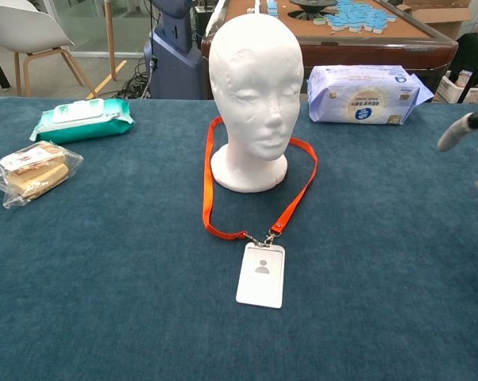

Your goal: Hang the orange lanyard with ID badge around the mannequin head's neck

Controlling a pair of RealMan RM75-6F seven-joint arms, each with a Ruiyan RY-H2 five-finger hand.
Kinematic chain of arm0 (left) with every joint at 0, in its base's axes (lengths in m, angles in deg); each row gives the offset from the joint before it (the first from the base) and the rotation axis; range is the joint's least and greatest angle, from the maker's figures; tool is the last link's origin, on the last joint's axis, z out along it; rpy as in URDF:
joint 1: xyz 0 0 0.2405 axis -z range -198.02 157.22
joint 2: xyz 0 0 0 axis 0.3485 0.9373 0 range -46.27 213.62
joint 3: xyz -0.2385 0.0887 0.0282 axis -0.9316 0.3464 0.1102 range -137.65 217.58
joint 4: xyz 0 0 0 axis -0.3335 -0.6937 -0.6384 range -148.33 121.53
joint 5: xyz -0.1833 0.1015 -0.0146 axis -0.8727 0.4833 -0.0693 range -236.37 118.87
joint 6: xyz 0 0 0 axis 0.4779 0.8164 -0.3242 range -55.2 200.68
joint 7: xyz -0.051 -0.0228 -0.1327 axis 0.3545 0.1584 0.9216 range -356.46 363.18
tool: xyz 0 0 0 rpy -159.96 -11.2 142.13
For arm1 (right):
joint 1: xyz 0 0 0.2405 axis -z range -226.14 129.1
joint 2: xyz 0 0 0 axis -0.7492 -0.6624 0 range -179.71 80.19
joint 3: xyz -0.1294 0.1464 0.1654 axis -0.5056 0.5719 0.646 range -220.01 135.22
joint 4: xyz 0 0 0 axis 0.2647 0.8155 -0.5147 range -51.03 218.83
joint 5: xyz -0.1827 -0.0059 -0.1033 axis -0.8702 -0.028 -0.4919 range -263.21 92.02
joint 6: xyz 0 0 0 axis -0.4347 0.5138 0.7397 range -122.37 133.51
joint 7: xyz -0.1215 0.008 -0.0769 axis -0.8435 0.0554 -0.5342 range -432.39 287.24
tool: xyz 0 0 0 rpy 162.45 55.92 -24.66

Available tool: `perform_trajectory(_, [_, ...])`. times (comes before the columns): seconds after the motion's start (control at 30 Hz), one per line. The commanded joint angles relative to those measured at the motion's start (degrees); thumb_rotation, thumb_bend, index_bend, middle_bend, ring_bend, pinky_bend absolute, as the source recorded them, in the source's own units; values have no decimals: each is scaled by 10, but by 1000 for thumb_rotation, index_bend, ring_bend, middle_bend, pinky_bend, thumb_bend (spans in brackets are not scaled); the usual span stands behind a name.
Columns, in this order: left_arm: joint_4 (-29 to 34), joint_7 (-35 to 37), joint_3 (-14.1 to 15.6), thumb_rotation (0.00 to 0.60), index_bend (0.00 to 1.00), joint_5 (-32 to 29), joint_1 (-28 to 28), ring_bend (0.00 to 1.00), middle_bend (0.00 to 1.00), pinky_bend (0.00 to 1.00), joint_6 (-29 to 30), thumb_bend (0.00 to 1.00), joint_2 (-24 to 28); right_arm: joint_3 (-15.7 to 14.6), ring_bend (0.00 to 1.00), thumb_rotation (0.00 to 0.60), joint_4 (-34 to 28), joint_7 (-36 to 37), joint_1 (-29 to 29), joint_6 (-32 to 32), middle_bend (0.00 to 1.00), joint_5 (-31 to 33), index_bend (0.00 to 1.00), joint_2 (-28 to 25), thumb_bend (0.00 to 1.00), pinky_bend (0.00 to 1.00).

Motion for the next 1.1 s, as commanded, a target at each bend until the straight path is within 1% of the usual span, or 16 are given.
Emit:
perform_trajectory(0.03, [-20, 8, 16, 600, 203, 28, -18, 529, 627, 748, 23, 358, -8, 9, 518, 600, 18, 13, 29, -27, 553, -6, 288, -5, 394, 682])
perform_trajectory(0.1, [-21, 15, 24, 600, 203, 35, -25, 515, 616, 715, 26, 358, -5, 13, 514, 600, 26, 18, 40, -38, 552, -6, 288, -6, 394, 680])
perform_trajectory(0.23, [-27, 5, 39, 600, 204, 51, -41, 500, 602, 701, 39, 358, -4, 20, 509, 600, 38, 19, 65, -56, 551, -8, 288, -10, 394, 668])
perform_trajectory(0.33, [-26, -2, 49, 600, 204, 60, -52, 491, 595, 682, 46, 358, -4, 22, 484, 600, 22, 8, 77, -50, 534, 6, 288, -23, 394, 645])
perform_trajectory(0.47, [-27, -3, 56, 600, 205, 70, -60, 472, 574, 634, 51, 358, -5, 25, 421, 600, -11, 1, 85, -31, 485, 26, 288, -44, 372, 570])
perform_trajectory(0.53, [-26, -5, 56, 600, 205, 73, -62, 461, 557, 618, 53, 358, -6, 27, 390, 600, -29, -3, 86, -19, 463, 38, 288, -56, 360, 537])
perform_trajectory(0.6, [-26, -11, 55, 600, 204, 75, -64, 454, 543, 607, 55, 358, -9, 30, 382, 600, -39, -14, 86, -13, 457, 39, 288, -62, 357, 525])
perform_trajectory(0.83, [-19, -28, 53, 600, 205, 83, -67, 452, 541, 604, 57, 358, -13, 34, 381, 600, -53, -26, 104, -20, 457, 22, 288, -66, 357, 525])
perform_trajectory(1.1, [-17, -36, 48, 600, 205, 82, -68, 453, 540, 604, 53, 358, -17, 39, 381, 600, -36, -24, 120, -32, 459, -7, 288, -55, 346, 525])
